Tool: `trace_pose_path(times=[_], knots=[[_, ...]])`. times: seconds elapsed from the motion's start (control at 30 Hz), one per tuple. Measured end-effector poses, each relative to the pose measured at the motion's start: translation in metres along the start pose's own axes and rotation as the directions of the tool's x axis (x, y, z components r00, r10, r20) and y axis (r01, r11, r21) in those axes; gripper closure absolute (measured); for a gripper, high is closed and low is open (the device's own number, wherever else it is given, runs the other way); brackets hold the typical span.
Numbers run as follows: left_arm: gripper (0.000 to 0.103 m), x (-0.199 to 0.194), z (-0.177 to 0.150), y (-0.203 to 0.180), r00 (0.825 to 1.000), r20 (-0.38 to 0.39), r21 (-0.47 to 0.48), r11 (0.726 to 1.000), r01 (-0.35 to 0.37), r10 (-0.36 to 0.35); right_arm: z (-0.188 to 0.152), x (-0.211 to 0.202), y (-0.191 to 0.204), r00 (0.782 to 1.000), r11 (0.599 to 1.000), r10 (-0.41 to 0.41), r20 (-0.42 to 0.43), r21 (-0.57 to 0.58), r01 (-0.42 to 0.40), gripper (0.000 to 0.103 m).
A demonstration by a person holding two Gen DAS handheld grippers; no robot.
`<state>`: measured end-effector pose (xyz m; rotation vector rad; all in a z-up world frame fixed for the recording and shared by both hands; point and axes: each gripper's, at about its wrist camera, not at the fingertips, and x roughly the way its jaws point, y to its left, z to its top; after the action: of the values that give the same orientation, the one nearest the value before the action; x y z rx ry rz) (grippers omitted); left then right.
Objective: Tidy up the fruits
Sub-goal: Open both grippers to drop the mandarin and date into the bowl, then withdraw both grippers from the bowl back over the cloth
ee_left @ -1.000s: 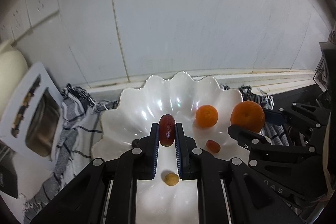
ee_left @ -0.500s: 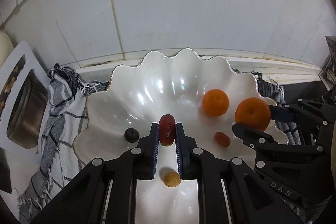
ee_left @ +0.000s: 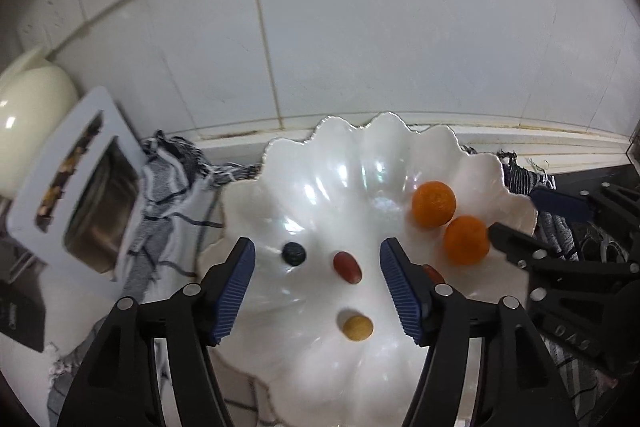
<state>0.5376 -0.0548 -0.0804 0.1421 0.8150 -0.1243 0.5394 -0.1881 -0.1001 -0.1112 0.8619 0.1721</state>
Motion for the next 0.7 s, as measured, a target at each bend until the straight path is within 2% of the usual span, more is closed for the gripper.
trace_pose_path(times=[0.13,0.23,0.4,0.7], knots=[[0.026,-0.021,-0.006,0.001,0.999,0.035,-0.001,1.0,-0.028,0.028,-0.008,-0.025,-0.001,0.998,1.0,-0.023,0.054,0.002,0.023,0.043],[0.022,-0.04,-0.012,0.0,0.998,0.061,-0.008,0.999,-0.032,0.032,-0.014,-0.043,-0.001,0.995,1.0,-0.03,0.098,0.007,0.029,0.043],[0.018,-0.07,-0.019,-0.003,0.993,0.107,-0.017,0.999,-0.045,0.047,-0.026,-0.075,0.0,0.987,0.999,-0.032,0.16,0.02,0.029,0.043],[0.014,-0.138,-0.042,-0.016,0.969,0.234,-0.012,0.997,-0.075,0.076,-0.055,-0.133,0.0,0.963,0.999,-0.035,0.269,0.04,0.026,0.043]])
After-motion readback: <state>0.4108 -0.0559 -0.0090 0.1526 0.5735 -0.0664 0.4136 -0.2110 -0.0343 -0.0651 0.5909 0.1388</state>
